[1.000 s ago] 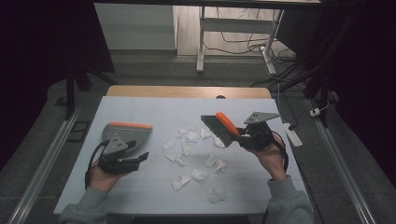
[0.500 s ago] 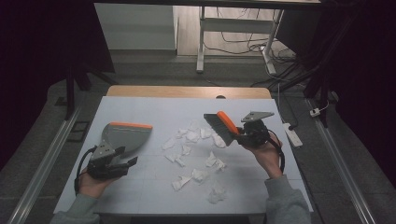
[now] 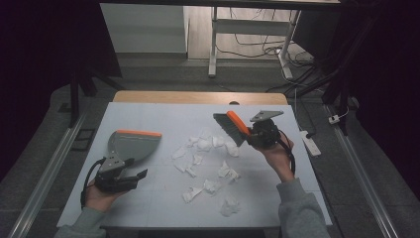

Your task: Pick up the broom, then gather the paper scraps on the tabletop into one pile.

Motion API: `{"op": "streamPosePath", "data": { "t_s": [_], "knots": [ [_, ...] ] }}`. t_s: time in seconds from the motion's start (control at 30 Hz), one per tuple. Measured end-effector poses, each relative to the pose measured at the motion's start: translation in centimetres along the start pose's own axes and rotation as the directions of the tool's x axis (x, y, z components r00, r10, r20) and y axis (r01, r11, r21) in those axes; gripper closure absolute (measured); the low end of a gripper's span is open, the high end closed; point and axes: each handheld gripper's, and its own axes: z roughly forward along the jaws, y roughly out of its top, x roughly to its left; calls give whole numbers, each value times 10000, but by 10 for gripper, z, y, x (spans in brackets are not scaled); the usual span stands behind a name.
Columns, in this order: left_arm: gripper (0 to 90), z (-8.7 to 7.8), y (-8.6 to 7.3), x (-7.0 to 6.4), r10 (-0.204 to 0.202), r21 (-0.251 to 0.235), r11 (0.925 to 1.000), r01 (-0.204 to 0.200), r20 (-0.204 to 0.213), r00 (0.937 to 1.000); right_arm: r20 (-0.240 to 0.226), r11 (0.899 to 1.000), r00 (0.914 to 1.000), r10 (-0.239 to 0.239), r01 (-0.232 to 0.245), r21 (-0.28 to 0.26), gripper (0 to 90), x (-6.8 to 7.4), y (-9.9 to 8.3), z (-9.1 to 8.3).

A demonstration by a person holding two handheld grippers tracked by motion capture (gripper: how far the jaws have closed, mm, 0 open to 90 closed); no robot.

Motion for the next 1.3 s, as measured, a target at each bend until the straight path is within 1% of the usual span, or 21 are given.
{"op": "streamPosePath", "data": {
  "t_s": [0.17,0.23,0.27,0.33,0.4,0.47,0.53,0.63,0.67,0.73,0.77,0.8,0.83,0.9,0.93,1.0,1.13,1.23,1.3],
  "knots": [
    [326,2,-1,0,32,53,10000,-32,36,10000,47,9973,10000,-45,42,738,678,-13,18,20],
    [325,2,-1,0,48,73,10000,-48,32,10000,-25,9951,9998,-190,191,975,678,-16,25,28],
    [325,2,-2,0,57,76,10000,-57,23,10000,-102,9936,9997,-233,243,1099,678,-18,28,33],
    [325,3,-2,0,65,83,9999,-65,16,10000,-88,9909,9994,-322,330,1302,678,-20,33,43],
    [325,3,-2,1,70,94,9999,-70,11,10000,-51,9854,9989,-463,465,1639,678,-21,36,54],
    [324,3,-3,1,66,95,9999,-66,3,10000,43,9788,9982,-598,578,1963,678,-22,38,64],
    [324,3,-3,1,80,76,9999,-80,-3,10000,43,9743,9980,-633,608,2168,678,-25,37,72],
    [324,3,-3,1,103,66,9999,-103,-4,9999,143,9694,9982,-586,535,2397,678,-28,34,82],
    [323,3,-3,1,110,73,9999,-110,-3,9999,167,9677,9976,-666,605,2447,678,-30,32,85],
    [323,4,-3,1,120,90,9999,-120,-7,9999,110,9654,9986,-524,479,2563,678,-33,30,89],
    [323,4,-3,1,125,94,9999,-125,-17,9999,151,9674,9983,-562,507,2480,678,-34,30,91],
    [323,4,-3,1,133,97,9999,-133,-18,9999,123,9691,9989,-457,414,2431,678,-35,31,92],
    [323,4,-3,1,142,99,9999,-142,-27,9999,69,9682,9989,-467,436,2463,678,-35,32,93],
    [323,4,-3,0,147,92,9998,-147,-38,9999,120,9618,9973,-725,668,2656,678,-34,36,97],
    [323,4,-3,0,155,90,9998,-155,-42,9999,159,9580,9968,-782,707,2779,678,-33,39,99],
    [323,4,-4,0,168,86,9998,-167,-57,9998,74,9522,9958,-912,850,2934,678,-33,44,103],
    [322,4,-4,0,190,72,9998,-189,-75,9998,85,9391,9943,-1067,979,3294,678,-34,55,116],
    [322,4,-4,1,172,47,9998,-172,-72,9998,-116,9255,9911,-1323,1277,3565,679,-29,64,124],
    [321,4,-4,2,150,54,9999,-150,-69,9999,-206,9116,9869,-1599,1556,3805,679,-23,70,130]
  ]
}}
